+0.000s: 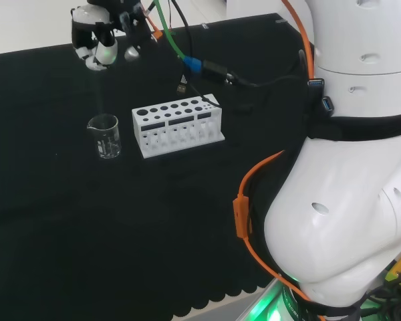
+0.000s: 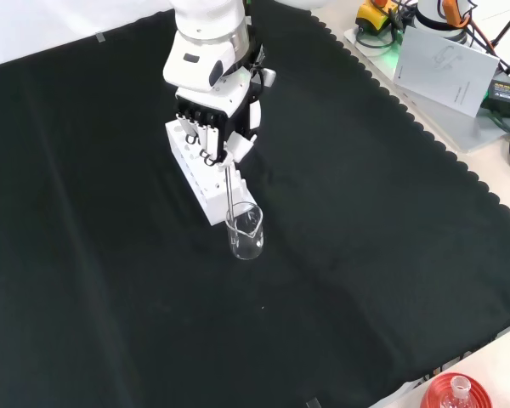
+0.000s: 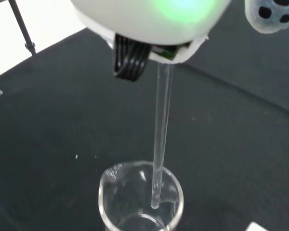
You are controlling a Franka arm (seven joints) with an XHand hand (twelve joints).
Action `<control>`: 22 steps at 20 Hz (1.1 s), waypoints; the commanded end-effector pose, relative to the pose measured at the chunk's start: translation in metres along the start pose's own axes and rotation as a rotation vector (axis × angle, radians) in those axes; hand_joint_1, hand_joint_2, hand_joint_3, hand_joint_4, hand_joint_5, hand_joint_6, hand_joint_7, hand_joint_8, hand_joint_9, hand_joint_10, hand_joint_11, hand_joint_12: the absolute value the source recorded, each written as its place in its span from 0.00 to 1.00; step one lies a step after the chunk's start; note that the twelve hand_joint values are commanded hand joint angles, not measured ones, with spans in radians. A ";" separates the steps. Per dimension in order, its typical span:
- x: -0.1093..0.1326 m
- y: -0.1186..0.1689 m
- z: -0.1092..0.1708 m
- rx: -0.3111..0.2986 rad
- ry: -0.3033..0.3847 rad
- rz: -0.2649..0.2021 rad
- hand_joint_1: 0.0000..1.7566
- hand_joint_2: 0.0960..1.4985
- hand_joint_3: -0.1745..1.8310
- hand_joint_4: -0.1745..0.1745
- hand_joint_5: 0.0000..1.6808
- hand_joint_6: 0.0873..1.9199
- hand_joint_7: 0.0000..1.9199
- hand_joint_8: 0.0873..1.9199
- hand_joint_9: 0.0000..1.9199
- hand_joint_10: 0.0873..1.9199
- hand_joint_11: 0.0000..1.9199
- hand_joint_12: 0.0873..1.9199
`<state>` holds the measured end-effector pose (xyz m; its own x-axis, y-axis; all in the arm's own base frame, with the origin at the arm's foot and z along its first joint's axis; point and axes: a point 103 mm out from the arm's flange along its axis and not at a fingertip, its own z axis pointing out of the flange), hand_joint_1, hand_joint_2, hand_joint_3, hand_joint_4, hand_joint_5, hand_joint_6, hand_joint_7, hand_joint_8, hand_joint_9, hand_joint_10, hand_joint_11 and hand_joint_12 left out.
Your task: Stir in the beaker to the left of the white test tube rack with the glass rod.
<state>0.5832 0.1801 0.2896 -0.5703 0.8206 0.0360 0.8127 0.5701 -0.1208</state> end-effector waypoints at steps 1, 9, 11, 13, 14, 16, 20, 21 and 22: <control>-0.011 -0.020 0.011 0.010 0.014 0.018 0.75 0.33 0.53 0.00 0.65 0.47 0.71 0.38 0.95 0.00 0.87 0.19; -0.001 -0.025 0.010 0.001 -0.002 0.006 0.75 0.33 0.53 0.00 0.65 0.47 0.71 0.38 0.95 0.00 0.87 0.19; 0.000 -0.027 0.009 0.002 0.011 0.002 0.75 0.33 0.53 0.00 0.65 0.47 0.71 0.38 0.95 0.00 0.87 0.19; 0.000 -0.028 0.009 0.001 0.008 0.001 0.75 0.33 0.53 0.00 0.65 0.47 0.71 0.38 0.95 0.00 0.87 0.19; 0.000 -0.028 0.009 0.001 0.007 0.001 0.75 0.33 0.53 0.00 0.65 0.47 0.71 0.38 0.95 0.00 0.87 0.19; 0.004 -0.027 0.008 0.001 -0.002 0.000 0.75 0.33 0.53 0.00 0.65 0.47 0.71 0.38 0.95 0.00 0.87 0.19; 0.006 -0.028 0.007 -0.002 0.001 0.002 0.75 0.33 0.53 0.00 0.65 0.47 0.71 0.38 0.95 0.00 0.87 0.19; 0.007 -0.027 0.007 0.000 -0.001 0.002 0.75 0.33 0.53 0.00 0.65 0.47 0.71 0.38 0.95 0.00 0.87 0.19; 0.009 -0.026 0.006 0.000 -0.002 0.002 0.75 0.33 0.53 0.00 0.65 0.47 0.71 0.38 0.95 0.00 0.87 0.19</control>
